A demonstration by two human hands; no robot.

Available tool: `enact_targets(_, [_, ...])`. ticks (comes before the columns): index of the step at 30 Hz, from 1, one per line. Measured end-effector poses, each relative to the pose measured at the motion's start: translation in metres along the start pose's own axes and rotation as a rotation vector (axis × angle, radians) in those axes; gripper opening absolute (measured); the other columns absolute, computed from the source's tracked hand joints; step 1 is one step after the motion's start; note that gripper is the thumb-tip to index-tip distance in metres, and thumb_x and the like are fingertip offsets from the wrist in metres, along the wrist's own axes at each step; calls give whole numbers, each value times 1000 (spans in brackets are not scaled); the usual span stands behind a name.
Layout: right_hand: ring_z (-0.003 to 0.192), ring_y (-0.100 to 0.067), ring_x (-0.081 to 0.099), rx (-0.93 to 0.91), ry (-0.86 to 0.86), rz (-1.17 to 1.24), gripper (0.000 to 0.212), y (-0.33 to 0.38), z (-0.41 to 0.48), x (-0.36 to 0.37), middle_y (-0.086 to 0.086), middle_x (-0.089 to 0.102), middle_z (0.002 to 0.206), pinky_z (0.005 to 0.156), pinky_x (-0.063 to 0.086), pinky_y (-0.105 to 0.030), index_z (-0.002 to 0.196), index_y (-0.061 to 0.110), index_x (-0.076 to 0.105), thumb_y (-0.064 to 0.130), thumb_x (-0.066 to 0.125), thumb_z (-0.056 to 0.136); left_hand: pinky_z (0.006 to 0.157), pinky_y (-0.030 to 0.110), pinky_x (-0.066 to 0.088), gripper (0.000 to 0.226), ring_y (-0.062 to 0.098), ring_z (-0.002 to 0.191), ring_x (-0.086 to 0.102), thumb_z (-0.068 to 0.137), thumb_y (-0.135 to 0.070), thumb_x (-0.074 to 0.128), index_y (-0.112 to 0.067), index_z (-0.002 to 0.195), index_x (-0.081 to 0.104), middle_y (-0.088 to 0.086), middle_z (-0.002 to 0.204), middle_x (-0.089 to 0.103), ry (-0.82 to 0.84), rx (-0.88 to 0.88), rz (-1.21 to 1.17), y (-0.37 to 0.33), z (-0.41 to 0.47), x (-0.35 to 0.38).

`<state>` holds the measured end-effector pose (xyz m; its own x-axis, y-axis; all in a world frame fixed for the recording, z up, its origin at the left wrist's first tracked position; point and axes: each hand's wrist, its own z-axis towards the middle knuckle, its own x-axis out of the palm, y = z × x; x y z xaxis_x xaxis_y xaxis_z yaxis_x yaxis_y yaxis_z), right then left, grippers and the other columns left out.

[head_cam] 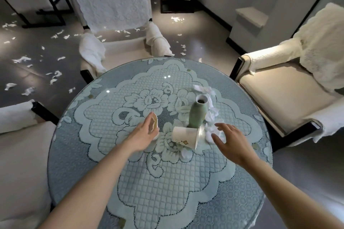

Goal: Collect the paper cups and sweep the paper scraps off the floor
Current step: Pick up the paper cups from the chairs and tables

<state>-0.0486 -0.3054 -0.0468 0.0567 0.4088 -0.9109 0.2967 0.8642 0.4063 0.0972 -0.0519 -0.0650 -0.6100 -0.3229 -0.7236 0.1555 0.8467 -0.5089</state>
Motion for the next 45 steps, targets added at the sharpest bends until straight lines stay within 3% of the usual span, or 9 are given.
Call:
enact_targets(10, [121, -18, 50, 111, 67, 60, 71, -28, 16, -1, -4, 36, 147, 96, 45, -32, 150, 23, 23, 44, 57, 92, 110, 50, 26, 72, 34, 136, 32, 94, -57, 29, -39, 146, -18, 11, 156, 16, 10, -17, 52, -22, 12, -11])
enact_targets(24, [141, -32, 27, -184, 319, -28, 77, -84, 168, -27, -10, 13, 159, 113, 29, -47, 153, 21, 14, 47, 53, 92, 110, 55, 28, 70, 30, 140, 25, 93, -58, 26, -38, 147, -14, 7, 158, 7, -279, -259, -18, -64, -6, 1])
enact_targets(28, [144, -38, 15, -210, 432, -42, 96, -81, 217, -16, -11, -4, 160, 114, 21, -58, 153, 30, 4, 65, 56, 80, 113, 55, 21, 71, 26, 145, 8, 94, -55, 27, -33, 148, -13, 3, 159, -4, -332, -295, 8, -73, -12, 14])
enact_targets(30, [145, -41, 10, -208, 500, -12, 110, -76, 234, -9, -12, -10, 159, 113, 18, -60, 152, 34, -1, 74, 59, 69, 113, 52, 23, 71, 25, 145, 11, 95, -53, 29, -31, 149, -11, 2, 159, -1, -357, -326, 1, -72, -13, 16])
enact_targets(34, [143, -42, 14, -257, 602, -21, 125, -68, 252, 4, -12, 5, 159, 111, 21, -58, 151, 37, -2, 77, 66, 54, 112, 53, 26, 70, 25, 143, 18, 94, -55, 29, -34, 149, -11, 2, 159, 5, -377, -384, -23, -73, -14, 17])
enact_targets(37, [134, -34, 29, -351, 549, -102, 115, -65, 245, 14, -12, 32, 148, 106, 33, -50, 152, 29, 11, 62, 76, 64, 110, 53, 27, 72, 28, 142, 20, 94, -55, 30, -34, 149, -11, 4, 158, 7, -366, -409, -4, -74, -13, 18])
enact_targets(40, [119, -27, 48, -376, 463, -99, 68, -64, 238, 23, -12, 51, 131, 99, 43, -38, 136, 13, 47, 32, 77, 77, 110, 52, 27, 73, 26, 142, 20, 93, -58, 32, -34, 149, -10, 3, 159, 8, -370, -419, -9, -74, -12, 20])
enact_targets(43, [77, -21, 58, -262, 366, 87, 13, -60, 238, 15, -14, 68, 99, 64, 46, -26, 96, 6, 68, 10, 63, 85, 113, 50, 24, 78, 25, 143, 16, 92, -57, 37, -31, 150, -9, 0, 159, 4, -365, -409, -26, -74, -12, 23])
enact_targets(45, [59, -16, 52, -176, 289, 217, 15, -56, 242, 1, -15, 69, 81, 49, 37, -21, 83, 1, 67, 7, 54, 86, 112, 50, 25, 80, 25, 143, 16, 92, -56, 40, -30, 150, -9, 1, 159, 5, -357, -408, -22, -72, -12, 25])
